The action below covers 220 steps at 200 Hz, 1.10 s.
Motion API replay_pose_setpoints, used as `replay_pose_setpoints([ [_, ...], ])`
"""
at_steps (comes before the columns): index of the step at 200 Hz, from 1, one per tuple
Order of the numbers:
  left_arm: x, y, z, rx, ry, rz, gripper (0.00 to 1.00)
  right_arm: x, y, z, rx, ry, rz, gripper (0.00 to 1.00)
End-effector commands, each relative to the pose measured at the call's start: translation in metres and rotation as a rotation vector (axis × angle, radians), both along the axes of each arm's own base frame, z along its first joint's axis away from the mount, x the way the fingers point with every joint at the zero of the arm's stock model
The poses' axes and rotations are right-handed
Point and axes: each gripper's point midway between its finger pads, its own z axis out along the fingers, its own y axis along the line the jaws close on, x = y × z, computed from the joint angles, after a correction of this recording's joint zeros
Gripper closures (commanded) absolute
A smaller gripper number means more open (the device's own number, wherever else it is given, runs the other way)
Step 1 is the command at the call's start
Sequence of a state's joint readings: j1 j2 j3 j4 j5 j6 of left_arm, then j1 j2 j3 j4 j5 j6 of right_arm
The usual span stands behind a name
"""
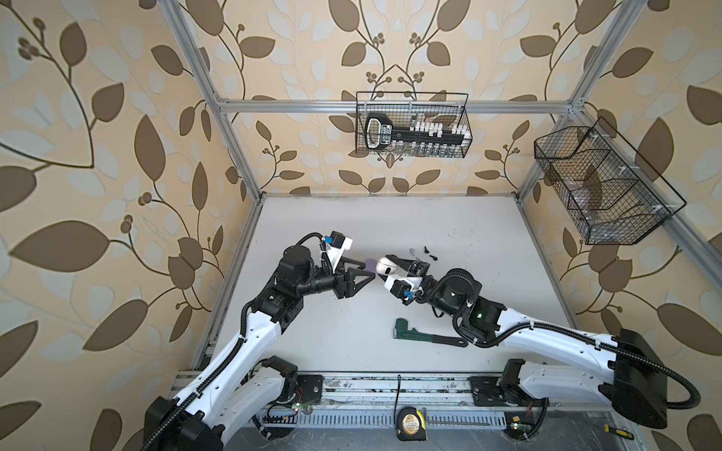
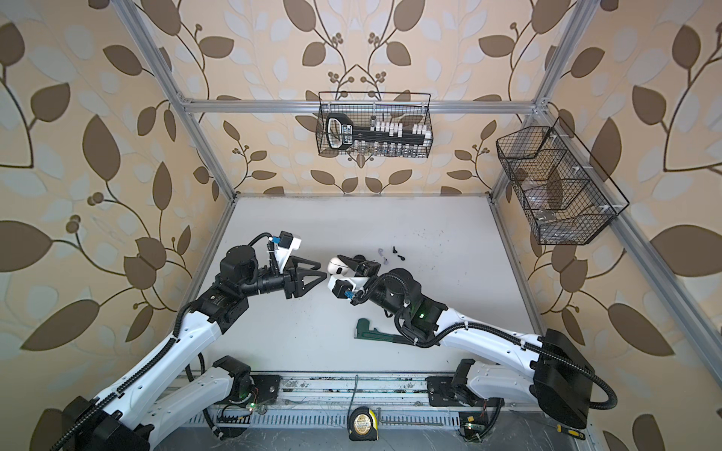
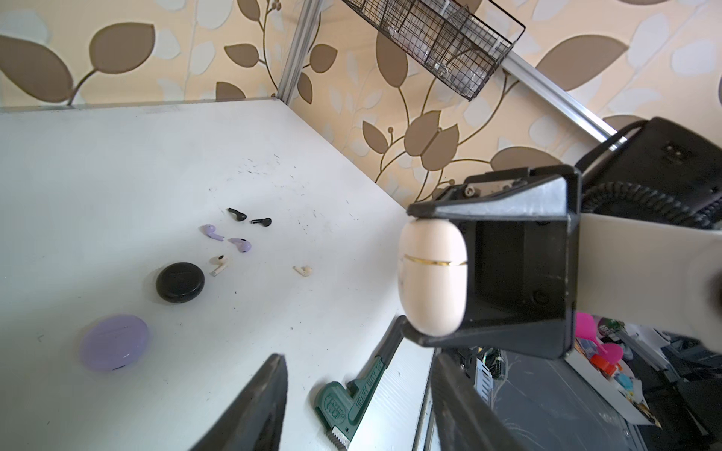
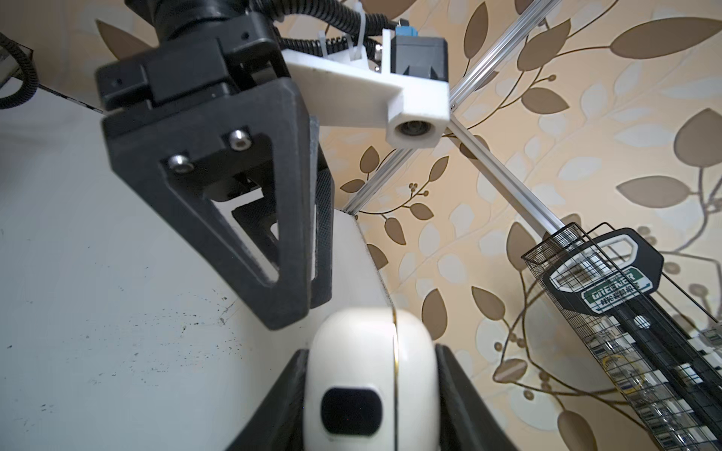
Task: Insert the wireless bluetooth earbuds into the charging case
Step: 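Grasp the cream case with the left gripper and open the right gripper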
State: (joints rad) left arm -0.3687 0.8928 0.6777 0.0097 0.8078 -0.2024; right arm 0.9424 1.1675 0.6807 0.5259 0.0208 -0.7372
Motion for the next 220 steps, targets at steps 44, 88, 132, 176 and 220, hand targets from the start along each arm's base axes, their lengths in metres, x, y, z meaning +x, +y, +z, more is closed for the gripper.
replay_pose_setpoints([
  [44, -0.014, -0.008, 0.03, -0.02, -0.123, -0.076, 0.46, -0.015, 0.01, 0.001, 0.008, -0.005, 0.089, 0.86],
  [88, -0.015, -0.009, 0.029, -0.017, -0.123, -0.078, 0.49, -0.012, 0.02, -0.005, -0.01, 0.004, 0.098, 0.87],
  [132, -0.015, -0.01, 0.028, -0.014, -0.123, -0.077, 0.52, -0.01, 0.028, -0.011, -0.031, 0.005, 0.095, 0.87],
  [176, -0.016, -0.011, 0.027, -0.009, -0.121, -0.085, 0.55, -0.011, 0.032, -0.007, -0.021, -0.007, 0.098, 0.87],
  [220, -0.017, -0.012, 0.026, -0.007, -0.121, -0.09, 0.55, -0.011, 0.031, -0.001, -0.003, -0.02, 0.09, 0.88],
])
